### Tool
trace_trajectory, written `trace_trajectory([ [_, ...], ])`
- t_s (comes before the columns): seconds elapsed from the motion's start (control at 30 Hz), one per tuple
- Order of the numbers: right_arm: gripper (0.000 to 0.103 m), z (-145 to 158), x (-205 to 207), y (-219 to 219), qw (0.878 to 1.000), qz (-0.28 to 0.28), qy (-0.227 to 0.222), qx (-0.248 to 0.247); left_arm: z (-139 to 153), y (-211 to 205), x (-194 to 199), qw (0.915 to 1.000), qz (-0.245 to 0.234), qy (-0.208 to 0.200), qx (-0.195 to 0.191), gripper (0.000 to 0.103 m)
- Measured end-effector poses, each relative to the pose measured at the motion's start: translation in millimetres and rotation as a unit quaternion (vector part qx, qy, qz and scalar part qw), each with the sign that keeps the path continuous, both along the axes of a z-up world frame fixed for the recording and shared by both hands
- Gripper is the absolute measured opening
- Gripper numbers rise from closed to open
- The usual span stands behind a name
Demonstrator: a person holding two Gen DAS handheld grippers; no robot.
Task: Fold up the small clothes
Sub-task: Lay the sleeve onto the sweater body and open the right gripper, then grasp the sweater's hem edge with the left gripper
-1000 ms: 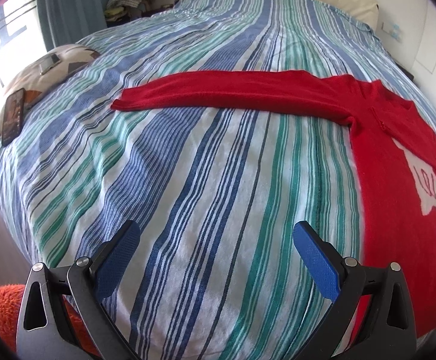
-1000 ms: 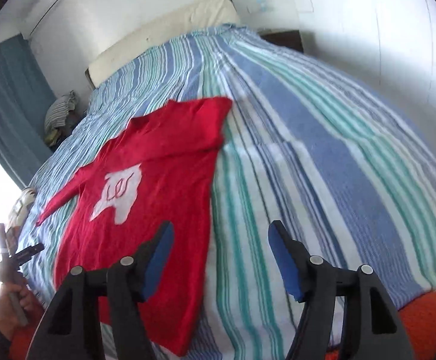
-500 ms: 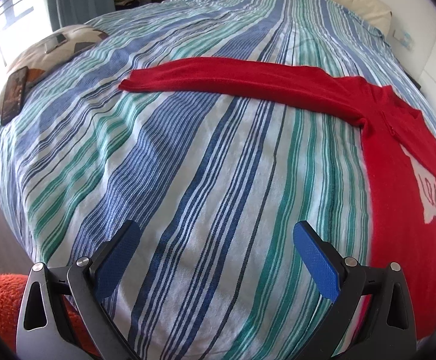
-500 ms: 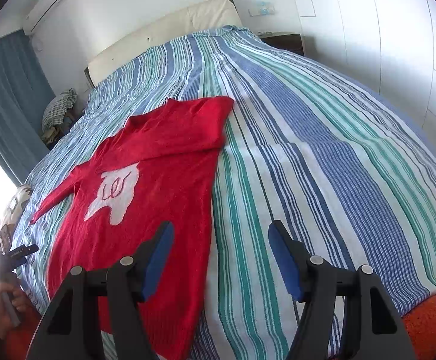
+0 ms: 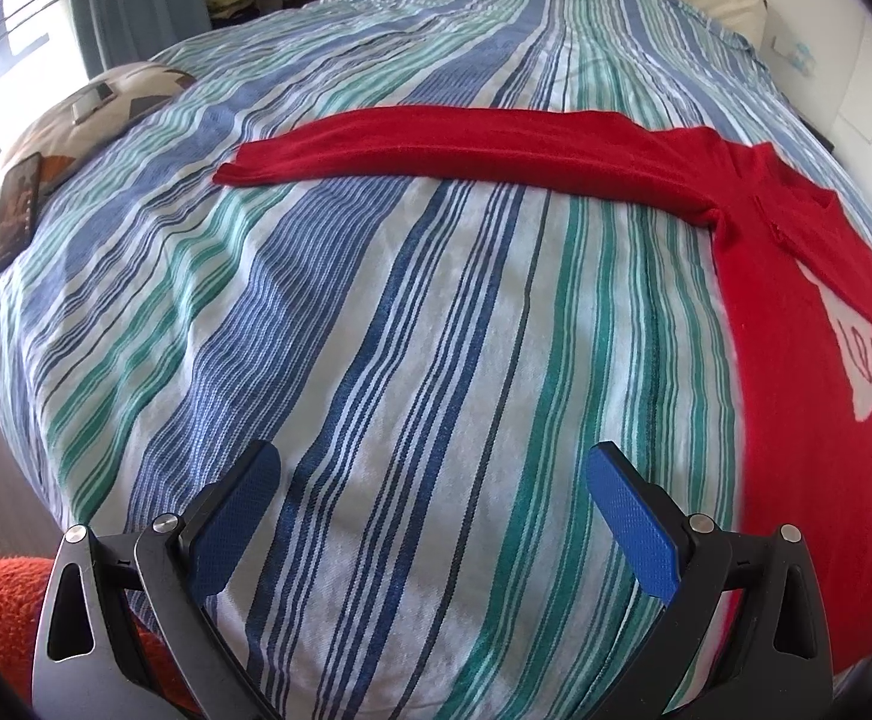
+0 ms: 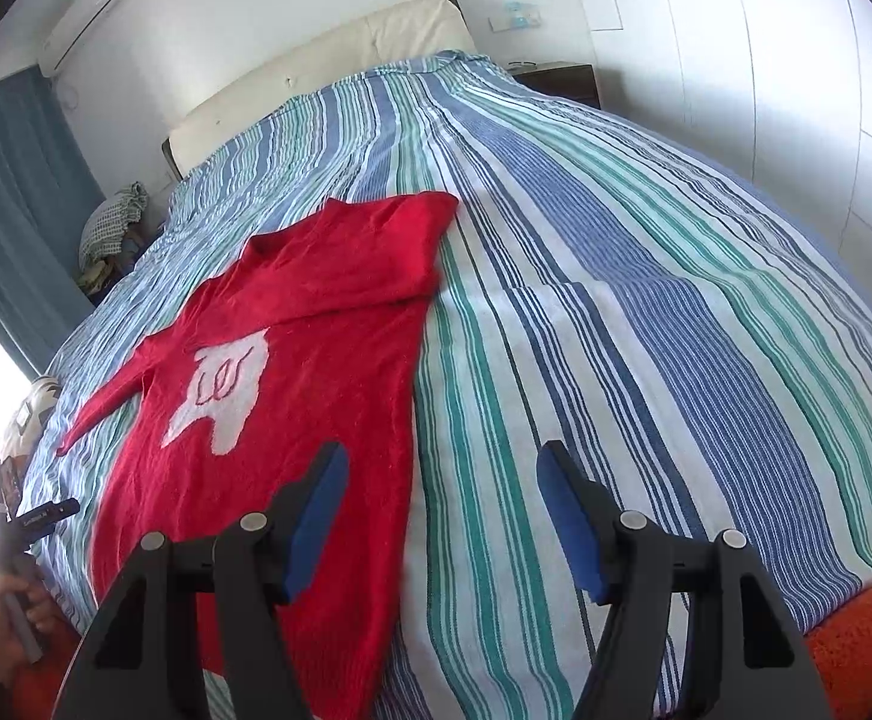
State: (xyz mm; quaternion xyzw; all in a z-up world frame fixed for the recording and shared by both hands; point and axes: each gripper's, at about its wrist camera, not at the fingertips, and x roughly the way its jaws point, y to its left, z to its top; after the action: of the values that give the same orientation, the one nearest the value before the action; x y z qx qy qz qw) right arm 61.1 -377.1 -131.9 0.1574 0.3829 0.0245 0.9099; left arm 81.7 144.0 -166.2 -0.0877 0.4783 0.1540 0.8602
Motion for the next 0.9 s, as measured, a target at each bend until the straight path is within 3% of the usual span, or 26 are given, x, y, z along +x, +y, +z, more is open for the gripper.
trace_trajectory([
  [0.9,0.065,0.6,-2.2,-2.8,1.000,0.000,-0.002,-0.001,-3.0,2.0,1.4,1.0000,0.000,0.008,-0.003,0.102],
])
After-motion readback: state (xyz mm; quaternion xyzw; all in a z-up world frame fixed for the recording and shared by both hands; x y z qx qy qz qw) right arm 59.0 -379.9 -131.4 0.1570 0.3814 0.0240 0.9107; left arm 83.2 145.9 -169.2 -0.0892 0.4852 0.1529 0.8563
